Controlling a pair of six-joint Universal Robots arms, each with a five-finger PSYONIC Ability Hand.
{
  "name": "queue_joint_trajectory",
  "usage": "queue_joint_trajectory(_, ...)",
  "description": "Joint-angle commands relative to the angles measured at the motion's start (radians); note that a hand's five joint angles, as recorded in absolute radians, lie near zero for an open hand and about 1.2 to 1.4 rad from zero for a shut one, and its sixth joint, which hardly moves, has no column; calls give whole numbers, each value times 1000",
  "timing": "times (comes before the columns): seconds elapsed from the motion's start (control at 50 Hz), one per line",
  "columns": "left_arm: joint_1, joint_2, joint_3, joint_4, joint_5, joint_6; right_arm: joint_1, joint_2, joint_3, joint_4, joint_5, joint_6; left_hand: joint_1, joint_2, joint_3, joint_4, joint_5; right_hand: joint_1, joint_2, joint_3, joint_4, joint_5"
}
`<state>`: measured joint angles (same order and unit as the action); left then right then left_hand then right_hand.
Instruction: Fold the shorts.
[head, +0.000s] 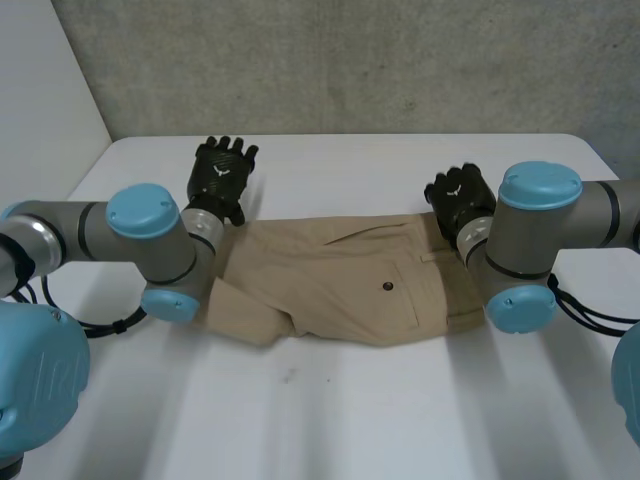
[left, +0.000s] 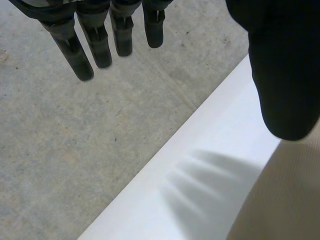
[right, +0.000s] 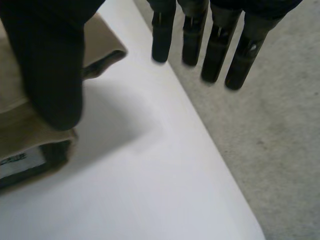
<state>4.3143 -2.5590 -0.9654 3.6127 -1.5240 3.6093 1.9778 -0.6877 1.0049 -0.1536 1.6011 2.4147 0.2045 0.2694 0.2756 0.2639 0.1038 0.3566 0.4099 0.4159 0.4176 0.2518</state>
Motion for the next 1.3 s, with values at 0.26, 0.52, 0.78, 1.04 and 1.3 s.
queue_joint_trajectory(0.26,7,174,-171,-75,15,-4,-7,-92,-37,146,-240,103,-23,-88,-94,-83,-97,-116,-169,-175,-177,-186)
queue_joint_trajectory(0.52,61,154,-144,-206,108,-4,-13,51,-159,170,-256,149,-20,-85,-91,-80,-94,-116,-169,-175,-177,-186)
queue_joint_trajectory(0.78,97,-93,111,-71,120,-1,-16,195,-305,-1,-184,139,24,-41,-48,-36,-50,-84,-137,-143,-145,-153)
queue_joint_trajectory(1.04,97,-251,346,15,142,-3,-17,252,-374,-106,-135,135,76,12,5,17,3,-84,-137,-143,-145,-153)
queue_joint_trajectory(1.3,82,-72,142,-25,137,-11,-17,180,-356,-75,-72,147,41,-24,-30,-18,-32,-90,-143,-149,-151,-159)
